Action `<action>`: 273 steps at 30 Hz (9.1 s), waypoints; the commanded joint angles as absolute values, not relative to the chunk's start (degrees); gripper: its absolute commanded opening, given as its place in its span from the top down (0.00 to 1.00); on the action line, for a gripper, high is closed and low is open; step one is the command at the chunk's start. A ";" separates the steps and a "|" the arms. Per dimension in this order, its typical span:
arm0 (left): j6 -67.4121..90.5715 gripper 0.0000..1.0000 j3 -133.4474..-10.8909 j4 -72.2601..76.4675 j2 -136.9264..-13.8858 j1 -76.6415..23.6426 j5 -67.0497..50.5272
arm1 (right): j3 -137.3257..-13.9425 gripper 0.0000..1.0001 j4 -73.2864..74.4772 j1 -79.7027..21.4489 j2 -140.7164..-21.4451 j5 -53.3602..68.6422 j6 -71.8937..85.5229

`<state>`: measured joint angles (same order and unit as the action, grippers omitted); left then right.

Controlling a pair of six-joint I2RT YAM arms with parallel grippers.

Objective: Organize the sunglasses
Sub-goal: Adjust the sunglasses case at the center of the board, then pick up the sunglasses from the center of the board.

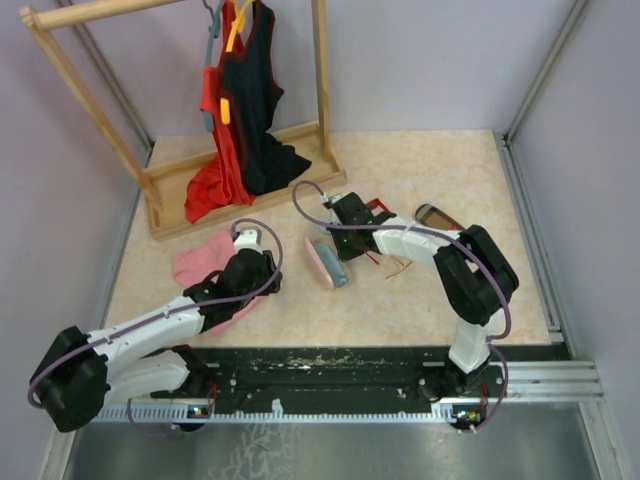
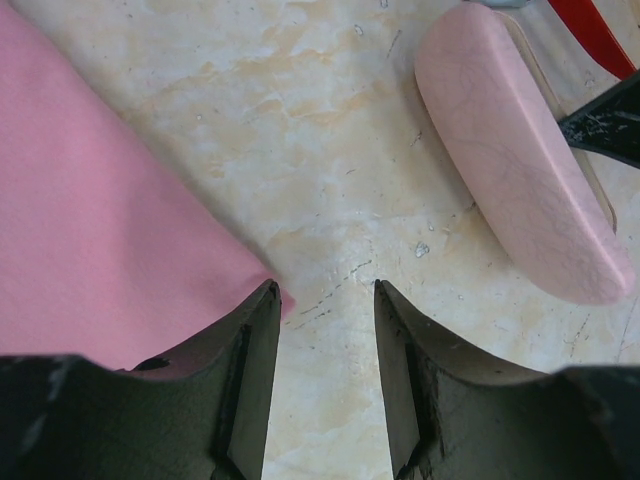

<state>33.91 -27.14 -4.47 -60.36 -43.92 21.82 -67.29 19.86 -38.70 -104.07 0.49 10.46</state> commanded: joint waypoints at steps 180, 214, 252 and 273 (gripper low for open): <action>28.50 0.49 -30.76 -3.10 -58.38 -43.33 15.61 | -39.24 0.98 11.38 -11.40 -78.63 -13.77 34.24; 24.32 0.48 -38.95 -2.77 -56.02 -44.27 3.11 | -45.97 1.00 30.99 -15.56 -56.96 -12.52 26.69; 29.43 0.43 -67.03 11.43 -96.28 -62.75 23.22 | -43.09 1.00 27.95 -23.38 -47.72 -17.43 43.20; 24.89 0.83 -67.80 4.85 -96.06 -61.56 26.51 | -47.35 1.00 30.98 -23.38 -47.07 -15.11 34.71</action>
<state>27.53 -66.15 9.41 -96.14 -62.54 23.59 -42.89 32.64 -22.90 -49.01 -16.23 38.11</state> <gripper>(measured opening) 0.411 0.025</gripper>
